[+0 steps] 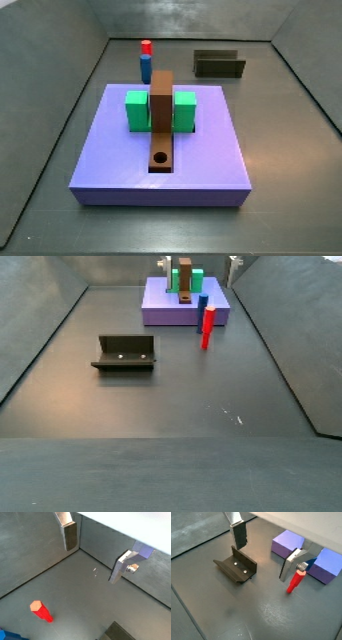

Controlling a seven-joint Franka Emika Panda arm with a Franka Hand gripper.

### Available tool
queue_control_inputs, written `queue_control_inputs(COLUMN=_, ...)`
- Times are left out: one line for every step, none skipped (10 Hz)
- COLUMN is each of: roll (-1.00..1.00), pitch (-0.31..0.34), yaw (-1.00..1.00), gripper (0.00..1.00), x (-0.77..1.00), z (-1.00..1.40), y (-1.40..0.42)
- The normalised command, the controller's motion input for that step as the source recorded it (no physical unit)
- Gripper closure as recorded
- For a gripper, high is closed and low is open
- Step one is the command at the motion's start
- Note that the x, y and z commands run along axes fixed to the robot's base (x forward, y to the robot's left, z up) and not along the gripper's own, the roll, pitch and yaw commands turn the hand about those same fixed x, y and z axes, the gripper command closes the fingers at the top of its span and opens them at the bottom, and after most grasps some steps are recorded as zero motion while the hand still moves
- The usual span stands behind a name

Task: Pick up the blue object. Move up. Move to above the board. Insert the blue object.
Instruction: Pick up the blue object.

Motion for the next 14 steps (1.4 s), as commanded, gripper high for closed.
queue_control_inputs(roll=0.0, pitch=0.0, yaw=-0.02, gripper=0.0, x=0.0, z=0.0, y=0.0)
queue_control_inputs(roll=-0.06, pitch=-0.049, yaw=0.01, gripper=0.0, x=-0.12, z=0.0, y=-0.27)
queue_control_inputs(roll=0.0, pitch=-0.096, yaw=0.15, gripper=0.0, x=-0.18, z=-0.08, y=-0.73)
queue_control_inputs(roll=0.0, pitch=-0.133, yaw=0.2, gripper=0.0, x=-0.22, z=-0.15, y=-0.87)
queue_control_inputs(roll=0.0, pitch=-0.124, yaw=0.18, gripper=0.0, x=-0.1, z=-0.19, y=-0.9)
queue_control_inputs(roll=0.0, pitch=-0.106, yaw=0.09, gripper=0.0, x=0.0, z=-0.3, y=-0.73)
queue_control_inputs(roll=0.03, pitch=-0.093, yaw=0.12, gripper=0.0, x=0.0, z=-0.21, y=-0.8)
queue_control_inputs(roll=0.06, pitch=-0.053, yaw=0.15, gripper=0.0, x=0.0, z=-0.12, y=-0.89)
queue_control_inputs(roll=0.09, pitch=-0.03, yaw=0.14, gripper=0.0, x=0.0, z=-0.12, y=-0.88)
queue_control_inputs(roll=0.16, pitch=-0.024, yaw=0.12, gripper=0.0, x=-0.08, z=-0.08, y=-0.85)
queue_control_inputs(roll=0.17, pitch=-0.066, yaw=0.0, gripper=0.0, x=-0.15, z=-0.19, y=-0.74)
queue_control_inputs(roll=0.19, pitch=-0.103, yaw=-0.02, gripper=0.0, x=-0.23, z=-0.36, y=-0.53)
queue_control_inputs(roll=0.13, pitch=-0.121, yaw=0.0, gripper=0.0, x=-0.16, z=-0.5, y=-0.37)
queue_control_inputs(roll=0.14, pitch=-0.106, yaw=0.0, gripper=0.0, x=-0.13, z=-0.55, y=-0.23)
